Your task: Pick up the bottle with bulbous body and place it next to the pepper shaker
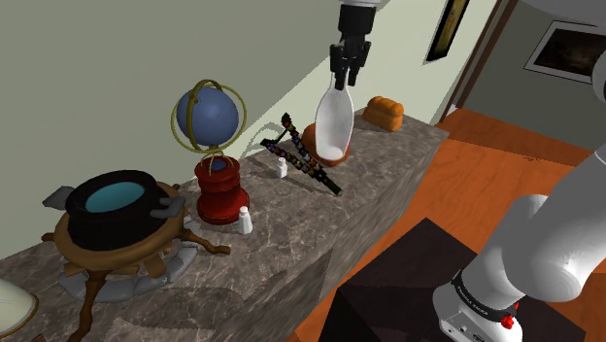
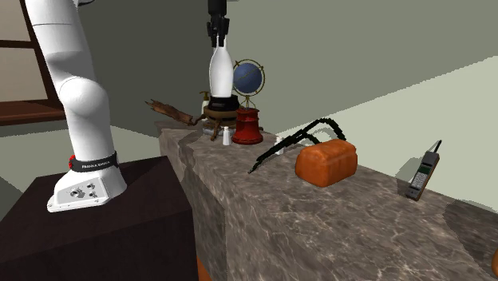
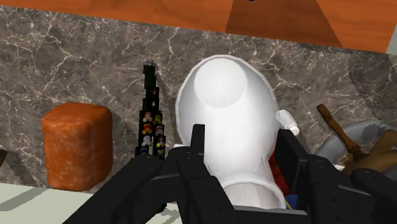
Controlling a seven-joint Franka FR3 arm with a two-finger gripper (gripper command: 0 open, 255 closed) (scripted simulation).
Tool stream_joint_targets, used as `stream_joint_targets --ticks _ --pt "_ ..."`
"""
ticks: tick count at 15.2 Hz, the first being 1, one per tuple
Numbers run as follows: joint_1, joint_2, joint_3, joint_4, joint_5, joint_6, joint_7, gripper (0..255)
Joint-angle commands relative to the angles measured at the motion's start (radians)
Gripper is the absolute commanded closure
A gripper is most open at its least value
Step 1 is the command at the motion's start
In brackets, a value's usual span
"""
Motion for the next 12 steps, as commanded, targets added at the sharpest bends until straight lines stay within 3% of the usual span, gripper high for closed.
stream_joint_targets --ticks 1,11,12 --pt "0.024 0.023 0.030 0.027 0.005 -0.003 0.056 255" --pt "0.142 0.164 0.150 0.201 0.005 -0.031 0.294 255" --pt "0.142 0.157 0.149 0.177 0.006 -0.015 0.293 255"
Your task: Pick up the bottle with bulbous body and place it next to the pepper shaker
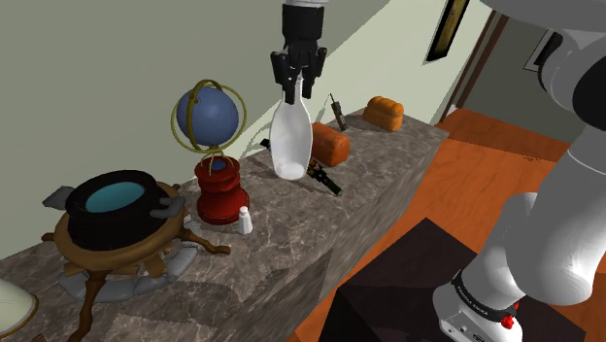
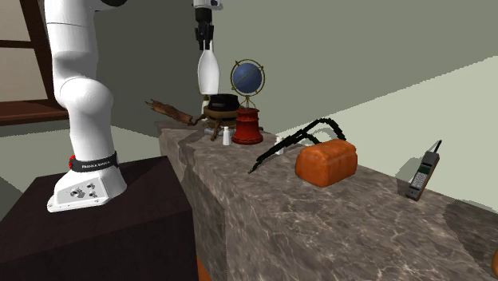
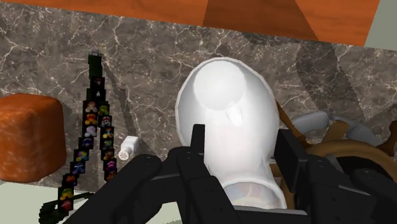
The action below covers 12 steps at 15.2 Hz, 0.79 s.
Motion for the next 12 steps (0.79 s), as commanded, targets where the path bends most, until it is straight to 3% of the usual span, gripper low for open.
stream_joint_targets --ticks 1,12 --pt "0.005 -0.006 0.004 -0.026 0.001 0.021 0.010 255" --pt "0.003 -0.057 0.003 -0.242 0.006 0.186 0.004 255"
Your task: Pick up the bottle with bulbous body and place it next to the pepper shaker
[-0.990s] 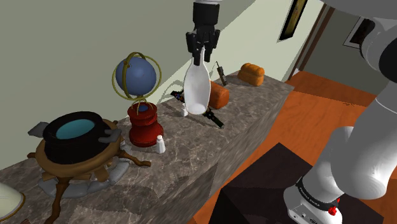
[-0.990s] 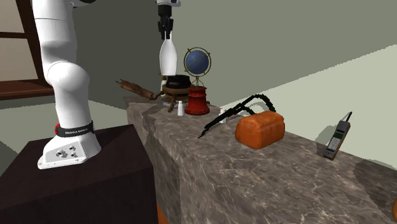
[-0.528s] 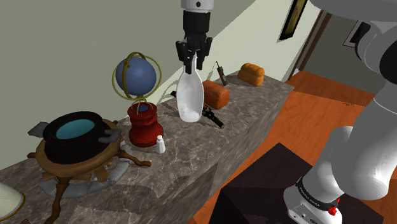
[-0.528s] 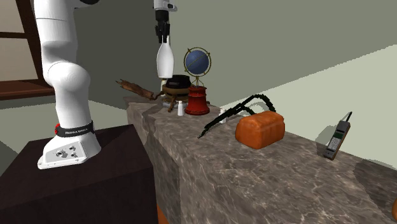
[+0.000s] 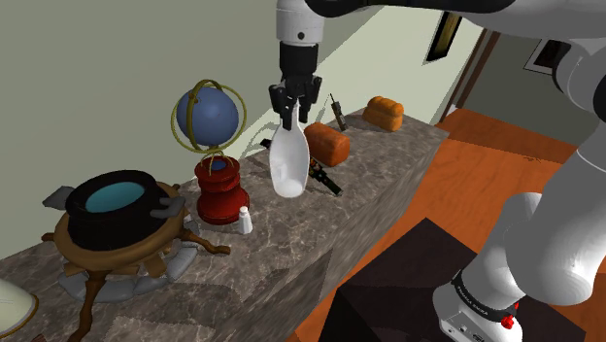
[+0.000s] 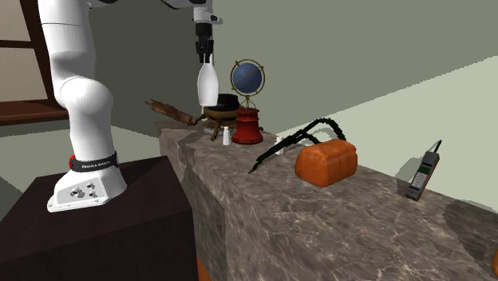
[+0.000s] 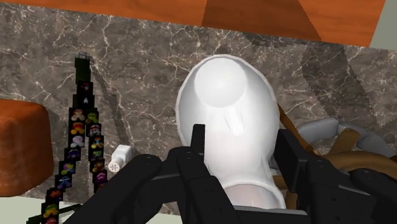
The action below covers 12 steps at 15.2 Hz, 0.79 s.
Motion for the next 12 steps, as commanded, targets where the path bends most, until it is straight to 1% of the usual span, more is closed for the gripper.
stream_joint_targets --ticks 1,12 --pt "0.000 -0.006 0.000 -0.034 0.001 0.029 -0.001 255" --pt "0.000 -0.021 0.000 -0.200 0.002 0.181 -0.005 255"
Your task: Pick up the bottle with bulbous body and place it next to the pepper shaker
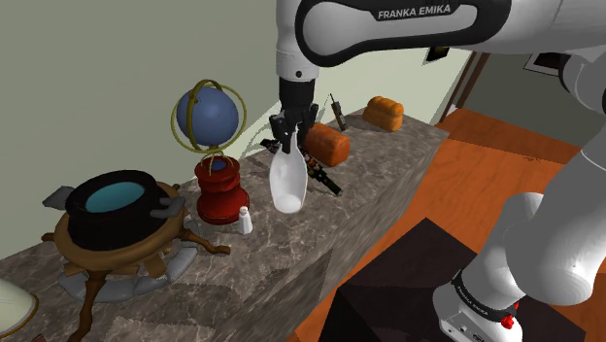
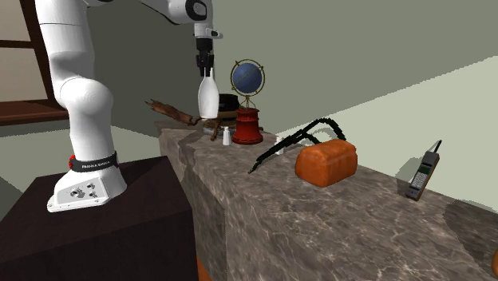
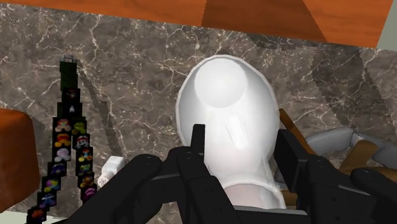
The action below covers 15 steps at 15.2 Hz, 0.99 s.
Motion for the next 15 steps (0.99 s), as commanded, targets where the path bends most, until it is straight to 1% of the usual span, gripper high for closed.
stream_joint_targets --ticks 1,15 --pt "0.000 0.003 0.000 -0.022 0.000 0.026 -0.002 255" --pt "0.000 0.027 0.000 -0.183 -0.002 0.210 -0.003 255"
